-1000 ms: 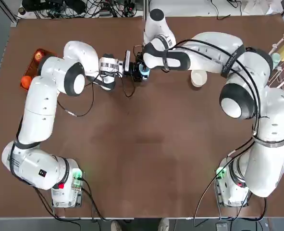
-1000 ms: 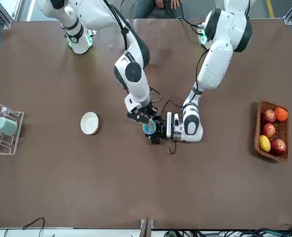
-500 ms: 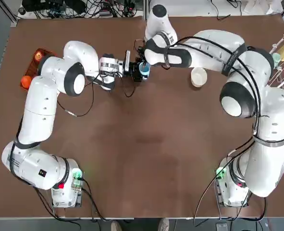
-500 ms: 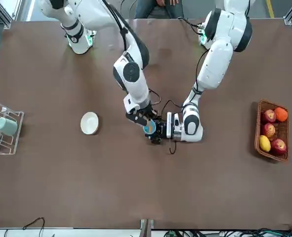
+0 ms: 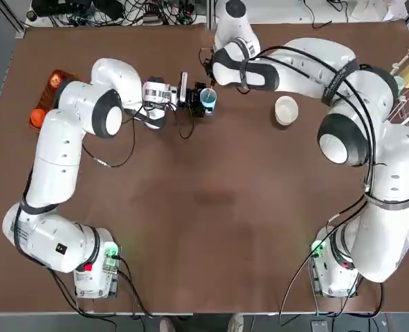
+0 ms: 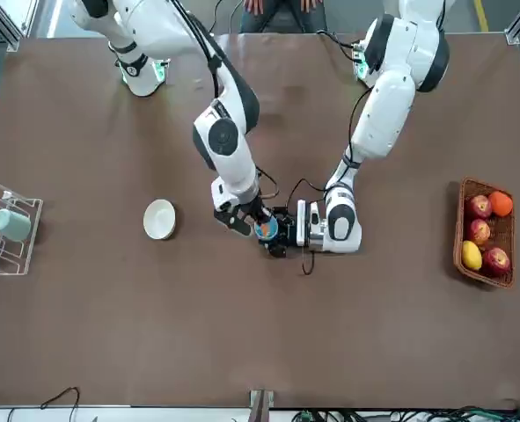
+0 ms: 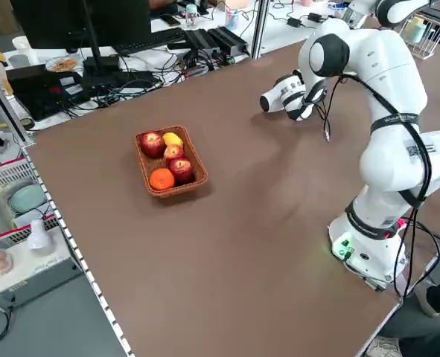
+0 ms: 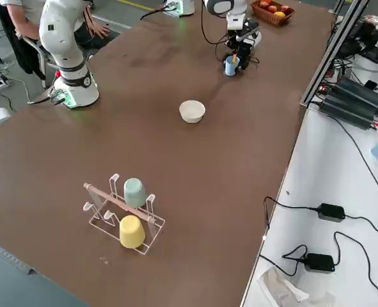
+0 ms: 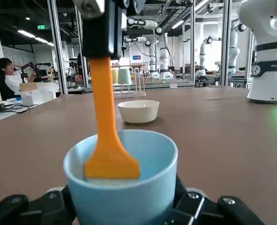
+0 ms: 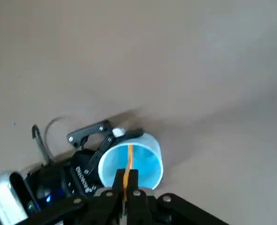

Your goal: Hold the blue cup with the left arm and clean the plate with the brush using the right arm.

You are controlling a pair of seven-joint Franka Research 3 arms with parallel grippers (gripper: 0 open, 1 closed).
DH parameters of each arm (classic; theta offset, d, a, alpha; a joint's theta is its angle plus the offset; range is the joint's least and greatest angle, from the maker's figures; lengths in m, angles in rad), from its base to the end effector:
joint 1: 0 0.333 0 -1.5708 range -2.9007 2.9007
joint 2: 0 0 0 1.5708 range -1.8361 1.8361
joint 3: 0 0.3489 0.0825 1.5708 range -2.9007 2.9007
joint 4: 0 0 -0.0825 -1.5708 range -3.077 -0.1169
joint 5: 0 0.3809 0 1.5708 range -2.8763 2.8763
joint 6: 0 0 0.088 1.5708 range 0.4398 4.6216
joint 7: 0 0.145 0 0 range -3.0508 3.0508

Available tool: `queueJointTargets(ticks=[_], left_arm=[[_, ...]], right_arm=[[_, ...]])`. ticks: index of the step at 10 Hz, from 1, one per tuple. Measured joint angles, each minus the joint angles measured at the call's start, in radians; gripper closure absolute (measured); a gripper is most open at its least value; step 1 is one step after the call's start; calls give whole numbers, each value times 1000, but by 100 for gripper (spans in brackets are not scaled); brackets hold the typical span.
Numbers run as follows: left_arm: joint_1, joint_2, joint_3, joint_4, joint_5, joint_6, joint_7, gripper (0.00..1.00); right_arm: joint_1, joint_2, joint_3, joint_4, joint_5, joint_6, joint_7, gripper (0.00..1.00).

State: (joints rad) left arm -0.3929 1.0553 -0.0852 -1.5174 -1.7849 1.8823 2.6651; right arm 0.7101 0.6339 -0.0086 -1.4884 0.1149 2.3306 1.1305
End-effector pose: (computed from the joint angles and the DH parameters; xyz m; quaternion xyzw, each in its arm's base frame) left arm 0.5883 -0.4148 0.0713 0.4784 -0.5576 0.4724 0.4869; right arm 0.5742 0.4933 0.3125 -0.9631 0.2445 -0.0291 0.1086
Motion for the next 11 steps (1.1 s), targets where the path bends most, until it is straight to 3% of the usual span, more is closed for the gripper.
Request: queueJointTargets(ticks=[7,11], left_arm=[[0,-2,1,0,0,6,0,30],[0,-2,1,0,0,6,0,30]], right_arm=[[-16,3,-2,3,-8,-2,-3,95],[-9,-36,-1,33,-8,-100,-3,95]])
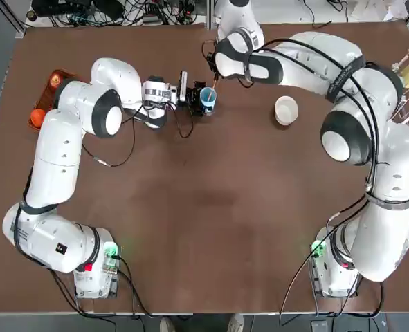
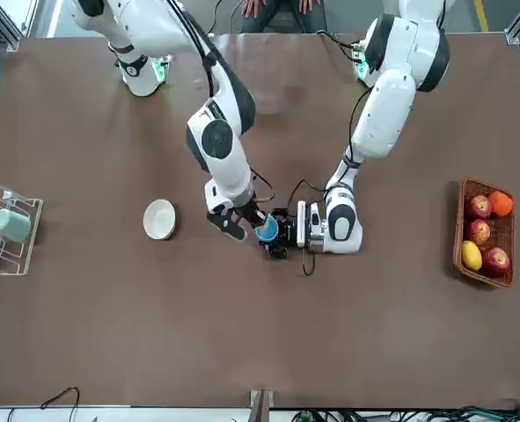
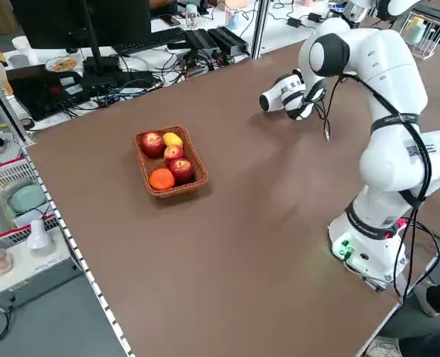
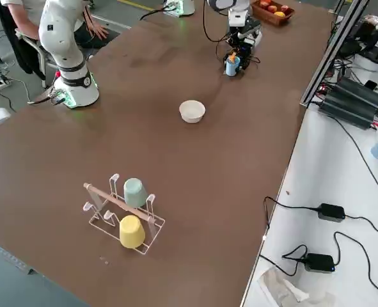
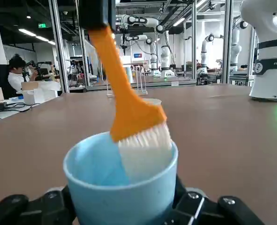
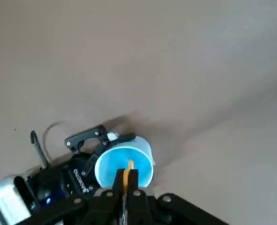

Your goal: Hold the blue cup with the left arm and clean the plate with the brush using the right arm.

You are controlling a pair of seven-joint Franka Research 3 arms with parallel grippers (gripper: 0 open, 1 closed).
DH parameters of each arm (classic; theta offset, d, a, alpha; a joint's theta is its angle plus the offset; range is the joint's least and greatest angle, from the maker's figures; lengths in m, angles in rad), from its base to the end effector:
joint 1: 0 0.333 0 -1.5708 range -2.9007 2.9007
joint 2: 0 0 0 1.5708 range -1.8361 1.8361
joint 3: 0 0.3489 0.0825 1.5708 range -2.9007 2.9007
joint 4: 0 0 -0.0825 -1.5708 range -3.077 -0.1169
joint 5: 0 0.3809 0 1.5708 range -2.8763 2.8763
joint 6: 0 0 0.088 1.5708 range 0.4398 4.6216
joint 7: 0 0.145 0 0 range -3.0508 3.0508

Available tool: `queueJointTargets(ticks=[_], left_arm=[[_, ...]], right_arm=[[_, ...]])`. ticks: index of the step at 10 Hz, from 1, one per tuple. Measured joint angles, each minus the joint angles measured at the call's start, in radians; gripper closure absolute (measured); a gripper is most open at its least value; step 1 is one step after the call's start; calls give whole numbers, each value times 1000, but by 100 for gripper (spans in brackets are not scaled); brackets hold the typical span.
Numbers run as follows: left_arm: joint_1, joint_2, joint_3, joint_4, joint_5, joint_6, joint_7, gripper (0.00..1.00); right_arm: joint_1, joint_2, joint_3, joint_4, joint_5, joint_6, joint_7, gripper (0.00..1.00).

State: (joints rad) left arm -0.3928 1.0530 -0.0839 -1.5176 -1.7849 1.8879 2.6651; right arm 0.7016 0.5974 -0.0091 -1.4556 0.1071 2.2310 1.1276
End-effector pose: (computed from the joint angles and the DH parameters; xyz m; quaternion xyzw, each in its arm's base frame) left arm 0.5897 -0.4138 0.0720 0.4799 -0.5586 0.4726 0.4840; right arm 0.5743 0.4865 0.3447 -0.9653 0.2420 -0.0209 0.0962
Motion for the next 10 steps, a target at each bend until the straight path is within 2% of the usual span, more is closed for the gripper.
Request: queueJointTargets(ticks=[3,6,10], left_arm=[[0,0,0,0,0,0,0,30],[0,-1,0,-1,0,0,0,30],[1,-1,2,-3,0,0,0,25]], right_arm=[[0,-60,17,4,5,-61,1,95],[-24,-128,14,6,11,-133,-17,95],[-185,-233,7,12,13,-338,-219,95]])
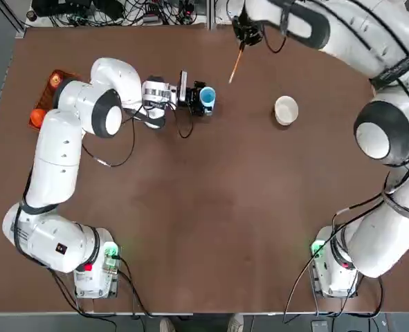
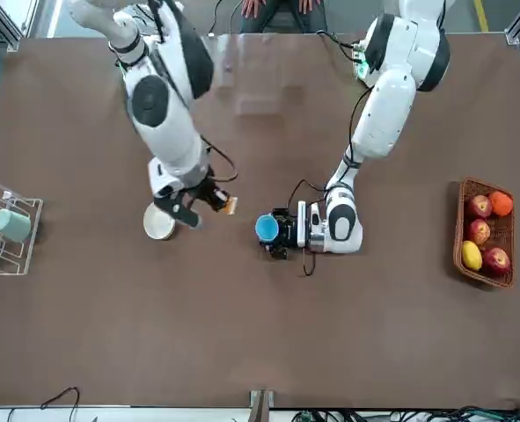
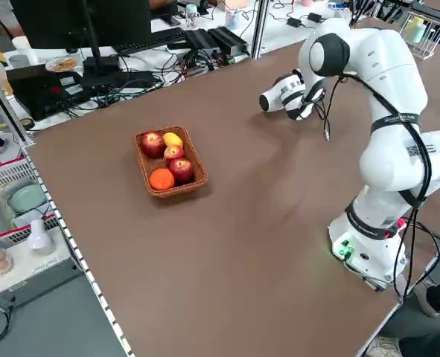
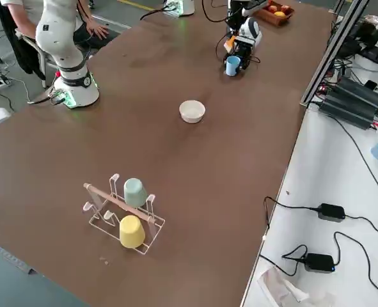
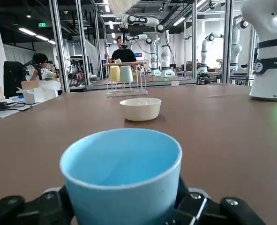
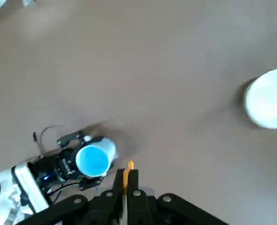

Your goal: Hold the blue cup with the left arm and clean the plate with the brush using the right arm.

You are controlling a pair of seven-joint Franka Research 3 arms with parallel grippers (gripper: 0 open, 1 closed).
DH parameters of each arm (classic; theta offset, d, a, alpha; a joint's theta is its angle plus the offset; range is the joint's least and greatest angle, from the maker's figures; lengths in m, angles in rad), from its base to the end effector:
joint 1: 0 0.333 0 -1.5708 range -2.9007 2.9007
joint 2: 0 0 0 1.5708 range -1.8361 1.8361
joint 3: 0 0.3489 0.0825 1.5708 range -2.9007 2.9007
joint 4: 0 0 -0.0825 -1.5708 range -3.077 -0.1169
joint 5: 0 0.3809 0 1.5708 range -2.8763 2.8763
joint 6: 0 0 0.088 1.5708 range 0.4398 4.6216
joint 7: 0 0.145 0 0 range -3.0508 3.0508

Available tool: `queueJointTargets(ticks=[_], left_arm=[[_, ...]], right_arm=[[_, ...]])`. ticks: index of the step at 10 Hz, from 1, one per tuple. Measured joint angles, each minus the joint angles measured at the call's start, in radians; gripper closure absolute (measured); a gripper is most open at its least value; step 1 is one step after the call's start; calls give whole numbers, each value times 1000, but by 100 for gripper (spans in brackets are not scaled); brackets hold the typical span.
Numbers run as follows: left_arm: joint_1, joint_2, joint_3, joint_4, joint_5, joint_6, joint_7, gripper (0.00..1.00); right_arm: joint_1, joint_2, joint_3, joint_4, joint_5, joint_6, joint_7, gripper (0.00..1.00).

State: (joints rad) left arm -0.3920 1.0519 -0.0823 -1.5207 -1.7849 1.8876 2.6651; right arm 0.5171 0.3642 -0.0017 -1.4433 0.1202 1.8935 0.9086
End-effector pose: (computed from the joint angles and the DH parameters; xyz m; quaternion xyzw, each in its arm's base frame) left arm 0.5896 -0.4122 0.0715 0.4810 -0.5585 0.4720 0.4837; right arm 0.5949 0.3523 0.4844 -0.9749 0.2110 0.0050 0.0715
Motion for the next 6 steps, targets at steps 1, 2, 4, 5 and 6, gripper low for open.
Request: queueJointTargets(ticks=[1,2,4,5,6], left_arm=[[0,-1,0,0,0,0,0,22],[0,-1,1,0,0,0,0,19],[0,-1,3,0,0,0,0,0],[1,-1,4,-1,0,0,0,0],[1,-1,5,-1,0,0,0,0]], right_arm=[[-42,-16,-2,2,0,-36,-55,95],[-86,-25,-3,4,0,-77,-120,95],[-176,-27,-3,5,2,-135,-262,95],[-212,-27,-3,4,5,-152,-330,95],[-247,-27,-3,-1,24,-158,-399,95]])
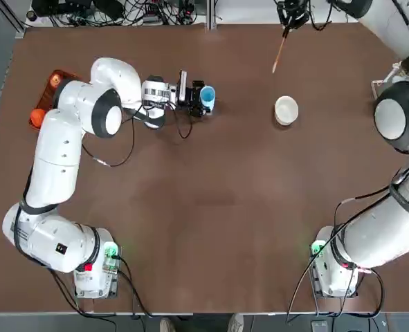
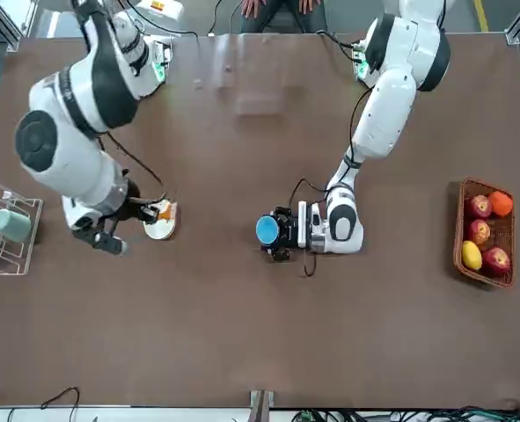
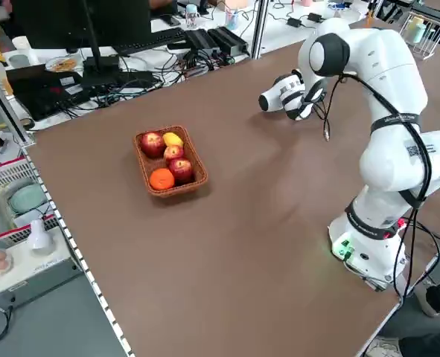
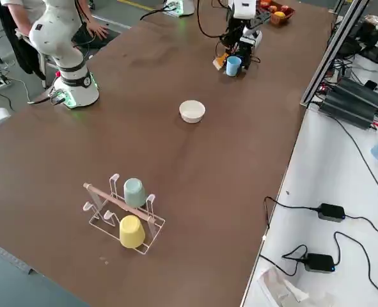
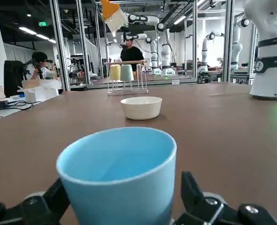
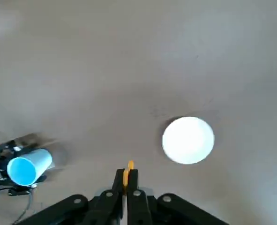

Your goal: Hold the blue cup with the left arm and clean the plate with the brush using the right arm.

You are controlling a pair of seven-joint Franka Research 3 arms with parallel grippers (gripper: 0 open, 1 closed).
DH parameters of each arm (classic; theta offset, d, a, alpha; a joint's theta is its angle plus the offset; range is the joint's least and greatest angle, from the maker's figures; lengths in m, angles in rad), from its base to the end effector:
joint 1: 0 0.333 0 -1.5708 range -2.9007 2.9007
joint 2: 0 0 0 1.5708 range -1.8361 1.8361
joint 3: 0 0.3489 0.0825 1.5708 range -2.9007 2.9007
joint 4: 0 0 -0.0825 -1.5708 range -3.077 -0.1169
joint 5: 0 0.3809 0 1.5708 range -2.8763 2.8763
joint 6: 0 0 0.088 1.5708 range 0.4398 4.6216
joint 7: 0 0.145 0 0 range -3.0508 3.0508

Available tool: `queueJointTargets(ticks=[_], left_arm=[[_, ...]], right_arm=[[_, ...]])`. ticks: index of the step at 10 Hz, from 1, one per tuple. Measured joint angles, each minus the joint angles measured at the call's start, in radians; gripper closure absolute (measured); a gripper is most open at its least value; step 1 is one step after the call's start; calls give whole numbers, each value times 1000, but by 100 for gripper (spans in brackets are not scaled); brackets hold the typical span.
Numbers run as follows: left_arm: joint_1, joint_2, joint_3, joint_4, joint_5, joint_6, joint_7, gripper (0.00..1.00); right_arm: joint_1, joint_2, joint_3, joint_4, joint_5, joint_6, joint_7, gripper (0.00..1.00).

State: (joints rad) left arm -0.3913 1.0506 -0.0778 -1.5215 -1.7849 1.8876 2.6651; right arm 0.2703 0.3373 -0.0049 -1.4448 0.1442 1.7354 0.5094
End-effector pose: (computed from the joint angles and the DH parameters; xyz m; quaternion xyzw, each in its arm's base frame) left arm 0.5913 -0.4096 0.0715 0.4821 -0.5591 0.4723 0.4816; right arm 0.6362 0.1925 0.4880 -0.9882 0.1346 0.0480 0.0560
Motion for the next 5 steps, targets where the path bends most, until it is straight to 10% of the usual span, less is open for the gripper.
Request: queueJointTargets(ticks=[5], left_arm=[[2,-31,12,-50,0,0,0,0]], right_arm=[[-123,6,0,-124,81,201,-268,95]])
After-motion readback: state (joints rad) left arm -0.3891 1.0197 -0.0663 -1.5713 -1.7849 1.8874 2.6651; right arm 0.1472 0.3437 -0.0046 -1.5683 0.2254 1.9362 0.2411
